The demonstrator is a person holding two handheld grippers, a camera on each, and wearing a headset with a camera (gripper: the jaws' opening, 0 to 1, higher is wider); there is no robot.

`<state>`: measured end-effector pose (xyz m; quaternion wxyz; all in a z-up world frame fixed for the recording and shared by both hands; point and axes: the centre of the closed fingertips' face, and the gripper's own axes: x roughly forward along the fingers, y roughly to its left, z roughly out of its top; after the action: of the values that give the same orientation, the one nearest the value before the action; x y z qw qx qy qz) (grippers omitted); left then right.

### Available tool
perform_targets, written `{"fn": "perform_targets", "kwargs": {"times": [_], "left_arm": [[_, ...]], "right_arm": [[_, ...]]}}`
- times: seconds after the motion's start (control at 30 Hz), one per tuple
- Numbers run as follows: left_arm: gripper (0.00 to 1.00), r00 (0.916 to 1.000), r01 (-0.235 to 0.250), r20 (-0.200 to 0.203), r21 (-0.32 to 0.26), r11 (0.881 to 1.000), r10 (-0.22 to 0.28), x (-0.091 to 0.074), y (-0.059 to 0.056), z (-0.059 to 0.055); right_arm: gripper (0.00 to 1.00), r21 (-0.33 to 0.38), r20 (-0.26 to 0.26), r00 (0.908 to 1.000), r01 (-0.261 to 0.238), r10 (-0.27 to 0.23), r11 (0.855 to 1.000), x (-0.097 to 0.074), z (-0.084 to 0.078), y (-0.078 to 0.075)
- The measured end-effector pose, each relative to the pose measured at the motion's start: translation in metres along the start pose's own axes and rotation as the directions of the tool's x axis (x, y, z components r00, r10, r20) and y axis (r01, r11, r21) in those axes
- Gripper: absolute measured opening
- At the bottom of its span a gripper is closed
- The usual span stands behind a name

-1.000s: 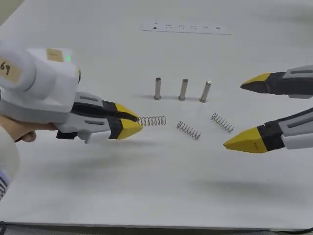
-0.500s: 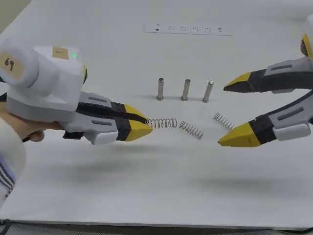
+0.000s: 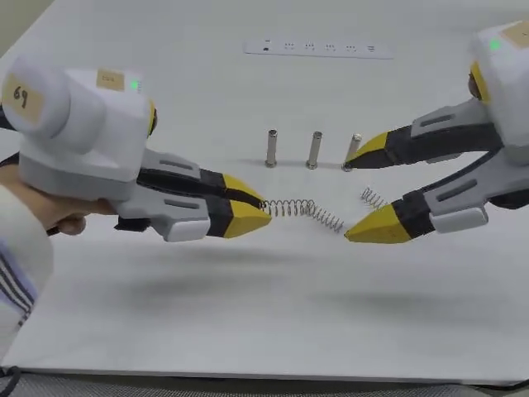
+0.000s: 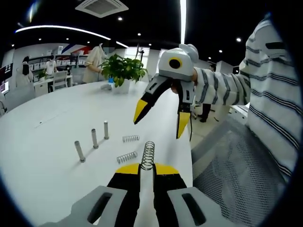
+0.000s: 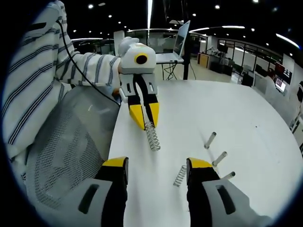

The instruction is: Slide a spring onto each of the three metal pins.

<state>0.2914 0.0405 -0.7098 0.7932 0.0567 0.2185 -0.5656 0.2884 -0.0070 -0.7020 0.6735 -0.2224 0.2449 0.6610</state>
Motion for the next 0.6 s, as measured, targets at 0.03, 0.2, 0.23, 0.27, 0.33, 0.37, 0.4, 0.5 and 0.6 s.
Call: {"fn": "perform_targets", "kwargs": {"times": [0.03, 0.2, 0.23, 0.27, 0.33, 0.37, 0.4, 0.5, 0.6], "left_arm": [[0.00, 1.0000, 0.002, 0.002, 0.001, 1.000, -0.002, 0.000, 0.000, 0.001], [0.00, 0.9999, 0.009, 0.005, 0.004, 1.000, -0.009, 0.000, -0.002, 0.003], [0.00, 0.9999, 0.014, 0.004, 0.004, 1.000, -0.014, 0.001, -0.003, 0.003], [0.00, 0.9999, 0.016, 0.004, 0.006, 1.000, -0.016, 0.001, -0.004, 0.003], [0.00, 0.9996, 0.025, 0.010, 0.005, 1.000, -0.025, 0.001, -0.006, 0.005], [0.00, 0.9996, 0.026, 0.011, 0.005, 1.000, -0.026, 0.001, -0.006, 0.005], [0.00, 0.9995, 0.030, 0.013, 0.004, 1.000, -0.030, 0.002, -0.007, 0.005], [0.00, 0.9992, 0.037, 0.013, 0.006, 0.999, -0.037, 0.003, -0.008, 0.006], [0.00, 0.9988, 0.046, 0.018, 0.006, 0.999, -0.046, 0.004, -0.010, 0.008]], "right_arm": [[0.42, -0.004, -0.001, 1.0000, -0.003, 0.003, 1.000, 0.001, 0.000, 0.000], [0.31, 0.002, 0.017, 0.9996, -0.021, 0.021, 1.000, 0.005, 0.004, 0.002], [0.31, 0.000, 0.017, 0.9996, -0.024, 0.024, 1.000, 0.005, 0.005, 0.002], [0.30, -0.007, 0.016, 0.9994, -0.030, 0.030, 1.000, 0.006, 0.005, 0.003], [0.27, -0.011, 0.014, 0.9992, -0.037, 0.037, 0.999, 0.007, 0.005, 0.004], [0.26, -0.014, 0.011, 0.9989, -0.045, 0.045, 0.999, 0.009, 0.005, 0.006], [0.25, -0.017, 0.009, 0.9987, -0.051, 0.051, 0.999, 0.009, 0.004, 0.006], [0.24, -0.024, 0.017, 0.9982, -0.058, 0.058, 0.998, 0.011, 0.005, 0.006], [0.22, -0.029, 0.026, 0.9975, -0.064, 0.065, 0.998, 0.013, 0.007, 0.006]]}}
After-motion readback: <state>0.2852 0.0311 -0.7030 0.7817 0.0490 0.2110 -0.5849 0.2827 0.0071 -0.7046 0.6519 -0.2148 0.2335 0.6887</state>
